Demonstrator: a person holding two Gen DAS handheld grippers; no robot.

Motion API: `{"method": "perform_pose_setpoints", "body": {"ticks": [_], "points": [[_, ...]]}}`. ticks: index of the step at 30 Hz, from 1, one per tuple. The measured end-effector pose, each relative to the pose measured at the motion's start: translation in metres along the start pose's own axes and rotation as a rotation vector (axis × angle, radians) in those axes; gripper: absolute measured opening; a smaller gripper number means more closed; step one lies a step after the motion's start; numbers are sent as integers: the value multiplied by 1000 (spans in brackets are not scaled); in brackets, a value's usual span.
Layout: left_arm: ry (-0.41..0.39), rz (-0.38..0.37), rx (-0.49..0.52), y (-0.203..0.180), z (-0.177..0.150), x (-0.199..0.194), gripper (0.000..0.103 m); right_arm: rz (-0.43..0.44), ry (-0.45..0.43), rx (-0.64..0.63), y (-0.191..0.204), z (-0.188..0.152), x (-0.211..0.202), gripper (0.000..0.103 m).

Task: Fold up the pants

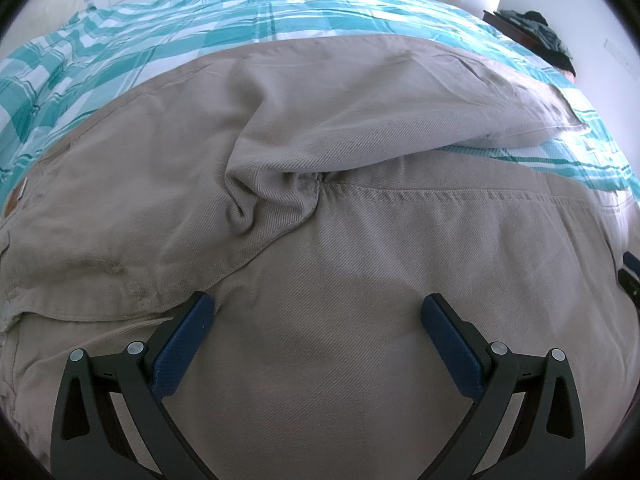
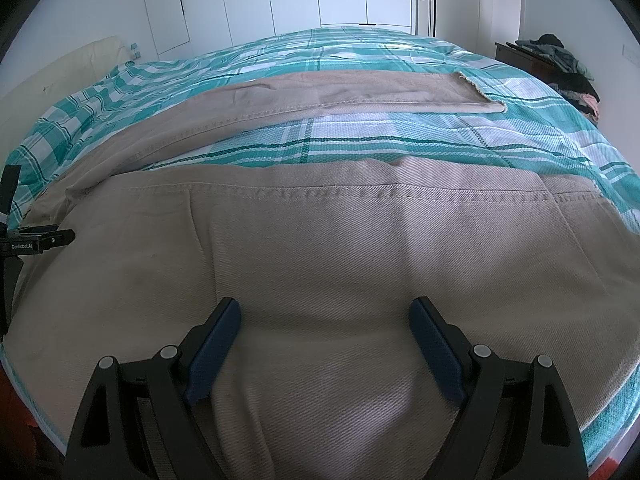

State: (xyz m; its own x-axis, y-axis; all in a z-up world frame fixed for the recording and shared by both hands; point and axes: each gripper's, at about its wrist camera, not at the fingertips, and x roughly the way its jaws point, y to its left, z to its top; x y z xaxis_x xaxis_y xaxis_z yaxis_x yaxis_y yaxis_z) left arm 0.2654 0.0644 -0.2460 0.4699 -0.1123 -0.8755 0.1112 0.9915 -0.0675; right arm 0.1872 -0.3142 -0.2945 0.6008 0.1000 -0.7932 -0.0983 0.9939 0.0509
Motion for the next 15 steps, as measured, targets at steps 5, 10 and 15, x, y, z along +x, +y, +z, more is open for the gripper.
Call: {"method": "perform_pose_setpoints", "body": {"ticks": [5, 10, 15], "points": [[0, 0, 0, 0, 0, 0, 103, 0, 0, 1, 0, 0, 1, 86], [0, 0, 0, 0, 0, 0, 103, -1, -1, 1, 1, 1, 1, 86], [0, 0, 0, 0, 0, 0, 103, 0, -1, 1, 1, 2, 2, 86]]}}
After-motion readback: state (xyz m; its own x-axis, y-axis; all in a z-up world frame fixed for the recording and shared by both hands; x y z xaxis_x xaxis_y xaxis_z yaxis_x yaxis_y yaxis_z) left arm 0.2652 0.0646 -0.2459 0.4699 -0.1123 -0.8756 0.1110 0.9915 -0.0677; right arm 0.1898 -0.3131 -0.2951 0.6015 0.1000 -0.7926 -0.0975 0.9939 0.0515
